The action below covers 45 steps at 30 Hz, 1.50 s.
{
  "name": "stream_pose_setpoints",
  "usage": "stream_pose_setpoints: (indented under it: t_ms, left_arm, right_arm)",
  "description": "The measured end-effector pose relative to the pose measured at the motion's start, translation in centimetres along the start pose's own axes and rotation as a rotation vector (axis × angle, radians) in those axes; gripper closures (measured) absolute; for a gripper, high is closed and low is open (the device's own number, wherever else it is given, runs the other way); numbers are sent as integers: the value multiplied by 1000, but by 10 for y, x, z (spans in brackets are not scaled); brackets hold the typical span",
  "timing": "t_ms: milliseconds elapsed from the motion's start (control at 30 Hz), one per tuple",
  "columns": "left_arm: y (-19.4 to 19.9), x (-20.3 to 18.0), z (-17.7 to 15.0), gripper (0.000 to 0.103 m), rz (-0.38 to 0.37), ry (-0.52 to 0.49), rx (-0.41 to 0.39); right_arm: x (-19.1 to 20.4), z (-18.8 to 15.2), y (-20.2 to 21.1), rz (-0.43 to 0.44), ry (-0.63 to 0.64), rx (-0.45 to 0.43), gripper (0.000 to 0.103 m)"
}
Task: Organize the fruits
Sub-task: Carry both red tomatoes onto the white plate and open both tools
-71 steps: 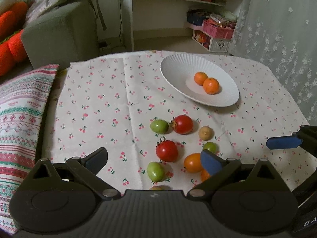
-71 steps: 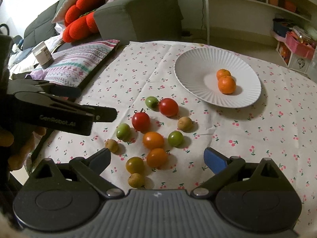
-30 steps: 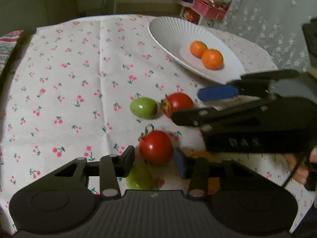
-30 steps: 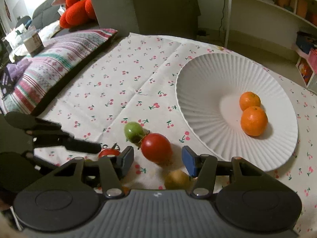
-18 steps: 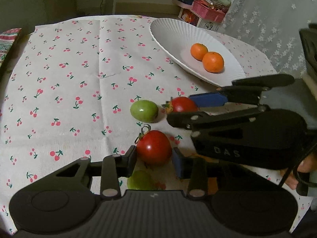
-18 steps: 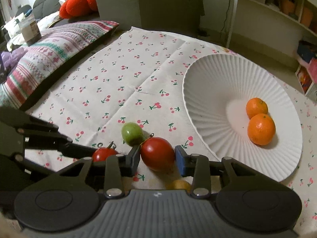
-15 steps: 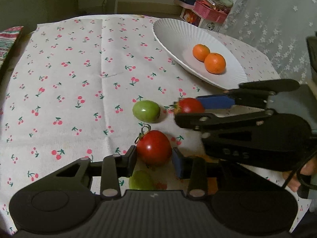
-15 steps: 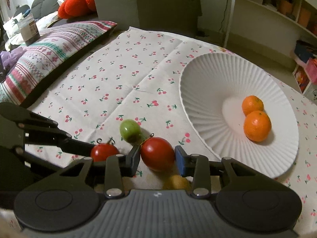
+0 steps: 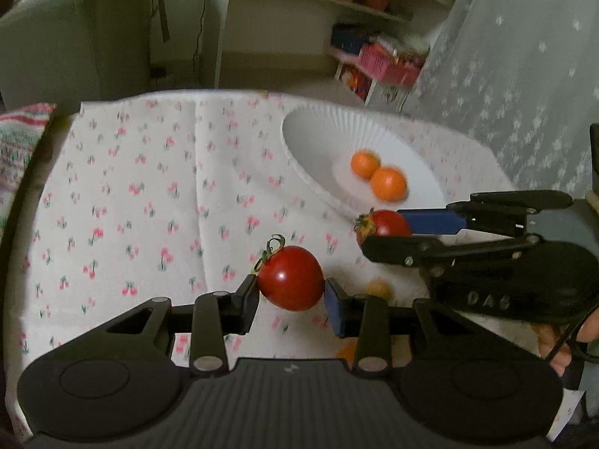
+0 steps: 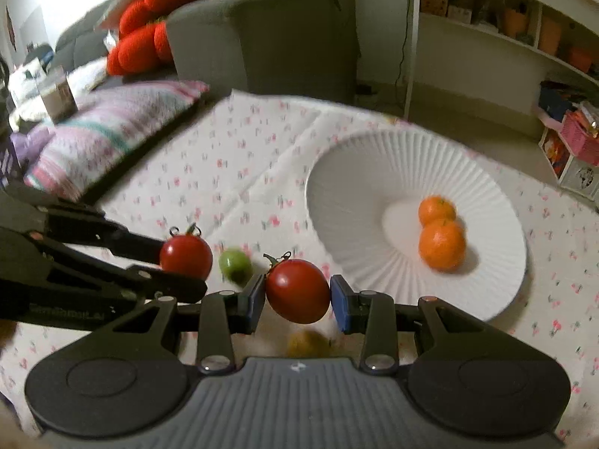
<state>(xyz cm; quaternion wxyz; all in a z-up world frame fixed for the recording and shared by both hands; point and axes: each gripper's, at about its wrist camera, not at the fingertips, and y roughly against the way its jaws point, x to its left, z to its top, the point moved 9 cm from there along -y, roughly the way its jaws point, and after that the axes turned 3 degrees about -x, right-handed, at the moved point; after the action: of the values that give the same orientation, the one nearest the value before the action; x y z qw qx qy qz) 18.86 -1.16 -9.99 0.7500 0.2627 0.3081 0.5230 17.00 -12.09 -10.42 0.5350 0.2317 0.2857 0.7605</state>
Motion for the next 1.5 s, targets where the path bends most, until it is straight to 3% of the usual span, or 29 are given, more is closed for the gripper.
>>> stream_pose_setpoints:
  t_ms: [167,400,567,767,1233,1333,1367,1400,1500]
  left_arm:
    - [6,-13,31,81,-37,7,-106]
    - [-30,-45,55,81,-74,5,-123]
    - [-54,-48,58,80,-114,83,-109]
    - [-68,-42,53,80,-128,132,-77]
    - [-60,-35,52,77,-142,141,-91]
    - [-57,-33,54,68,-136,150,-100]
    - [-56,-32,54,56,-120,148,-104]
    - [-55,-29,55,52,-95,146,-106]
    - [-55,-23,55,51,-92,162,-105]
  right_arm:
    - [-34,25,15,-27,-125,-63,69]
    - [-74,10,-2,-67,-332,5,69]
    - [-76,0,-7,-93,-337,22,69]
    - [-76,-10,-5,-55,-352,21,68]
    - [-77,-11,-8,-76,-344,22,61]
    - [-84,-19,-9,-87,-367,38,61]
    - [-84,-20,-8,-88,-365,34,63]
    - [-83,-22,-7,-94,-353,30,63]
    - [-80,-20,-2,-101,-326,15,61]
